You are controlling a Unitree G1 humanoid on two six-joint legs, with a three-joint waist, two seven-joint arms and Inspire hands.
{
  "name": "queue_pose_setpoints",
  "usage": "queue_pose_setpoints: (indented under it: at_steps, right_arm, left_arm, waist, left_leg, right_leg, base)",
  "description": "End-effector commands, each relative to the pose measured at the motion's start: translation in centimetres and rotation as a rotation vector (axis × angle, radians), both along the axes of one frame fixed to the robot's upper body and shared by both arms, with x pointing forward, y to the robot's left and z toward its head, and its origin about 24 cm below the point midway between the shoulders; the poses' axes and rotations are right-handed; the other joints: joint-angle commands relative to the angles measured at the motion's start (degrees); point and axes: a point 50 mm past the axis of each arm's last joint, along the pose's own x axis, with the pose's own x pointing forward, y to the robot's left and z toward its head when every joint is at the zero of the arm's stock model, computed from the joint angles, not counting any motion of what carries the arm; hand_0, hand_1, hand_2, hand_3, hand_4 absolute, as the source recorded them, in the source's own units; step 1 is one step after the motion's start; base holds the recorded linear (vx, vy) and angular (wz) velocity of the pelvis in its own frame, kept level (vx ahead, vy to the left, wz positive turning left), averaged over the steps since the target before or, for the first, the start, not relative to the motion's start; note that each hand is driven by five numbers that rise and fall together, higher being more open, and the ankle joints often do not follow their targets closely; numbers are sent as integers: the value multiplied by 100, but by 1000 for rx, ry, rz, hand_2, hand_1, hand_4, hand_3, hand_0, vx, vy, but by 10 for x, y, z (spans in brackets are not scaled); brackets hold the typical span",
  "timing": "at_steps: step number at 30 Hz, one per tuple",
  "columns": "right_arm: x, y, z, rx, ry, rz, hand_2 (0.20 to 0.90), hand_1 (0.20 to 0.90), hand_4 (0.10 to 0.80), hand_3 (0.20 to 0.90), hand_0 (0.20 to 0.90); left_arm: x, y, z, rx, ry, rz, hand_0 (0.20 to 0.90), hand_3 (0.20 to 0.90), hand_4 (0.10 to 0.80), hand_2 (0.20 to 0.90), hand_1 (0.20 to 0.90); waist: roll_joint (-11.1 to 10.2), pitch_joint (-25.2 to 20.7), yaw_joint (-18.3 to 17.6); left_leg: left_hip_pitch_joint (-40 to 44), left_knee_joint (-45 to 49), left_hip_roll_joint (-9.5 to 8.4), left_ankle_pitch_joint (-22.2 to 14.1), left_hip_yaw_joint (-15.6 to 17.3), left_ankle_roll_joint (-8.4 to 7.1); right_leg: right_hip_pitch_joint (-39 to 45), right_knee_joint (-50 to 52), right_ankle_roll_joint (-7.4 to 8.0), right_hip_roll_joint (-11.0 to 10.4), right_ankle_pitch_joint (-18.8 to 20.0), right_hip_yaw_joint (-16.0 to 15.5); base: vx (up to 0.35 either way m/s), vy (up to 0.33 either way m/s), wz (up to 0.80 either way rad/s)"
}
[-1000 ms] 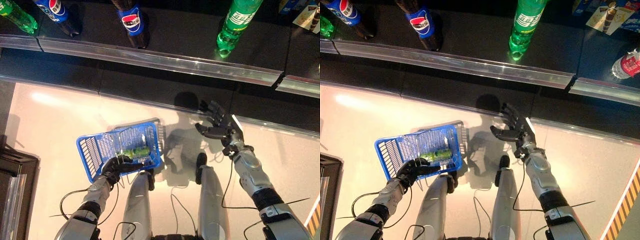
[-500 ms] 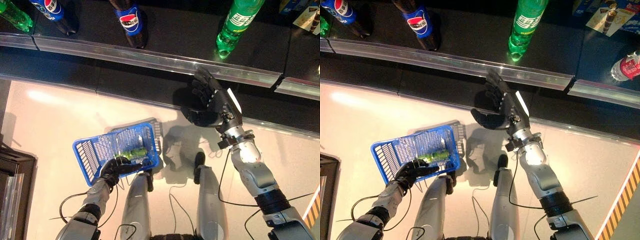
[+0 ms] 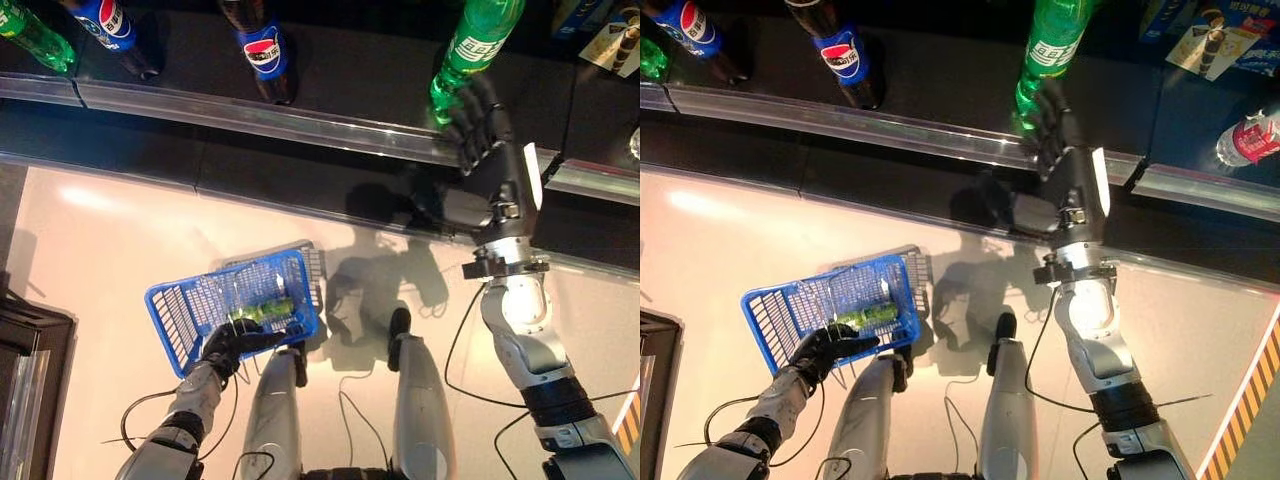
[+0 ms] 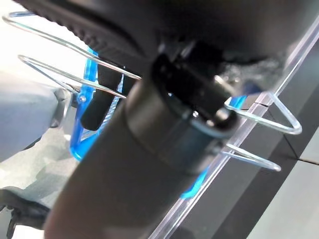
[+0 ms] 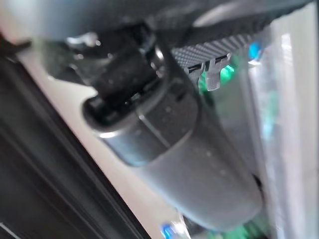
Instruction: Pick up the drink and place into the basket.
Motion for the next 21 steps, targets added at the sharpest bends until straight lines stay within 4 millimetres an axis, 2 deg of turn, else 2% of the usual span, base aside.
queue_pose_setpoints:
  at_steps: [1,8,13,21]
  right_arm:
    - [-34,-2,63,86,-411,-10,900,900,800,900,900]
    - [-32,-14,59,170,-404,-90,900,900,800,900,900]
    - [-29,-17,59,206,-405,-85,900,900,800,900,900]
    - [-16,-21,75,212,-411,-103,900,900,800,900,900]
  left_arm:
    - [-52,0,-32,-73,121,46,300,200,100,300,300]
    - [-54,1,-33,-67,130,43,300,200,100,300,300]
    - [-55,0,-33,-64,136,39,300,200,100,300,300]
    - [-54,0,-33,-51,151,13,300,200,100,300,300]
  waist:
    - [-128,-44,-21]
    - [-131,-43,-15]
    - [-136,-43,19]
    - [-107,-61,167]
  left_leg:
    - [-34,-8,-63,175,-275,329]
    - [-16,3,-56,167,-279,341]
    - [53,-32,-43,187,-294,338]
    - [161,-4,-50,183,-340,317]
  right_leg:
    - [449,-549,-20,-56,262,-142]
    - [538,-631,-37,-45,281,-156]
    - [646,-720,-45,-27,309,-180]
    - [868,-779,-44,-88,294,-277]
  base:
    - [0,0,0]
    - [0,0,0]
    - [4,-7,0]
    - [14,-5,0]
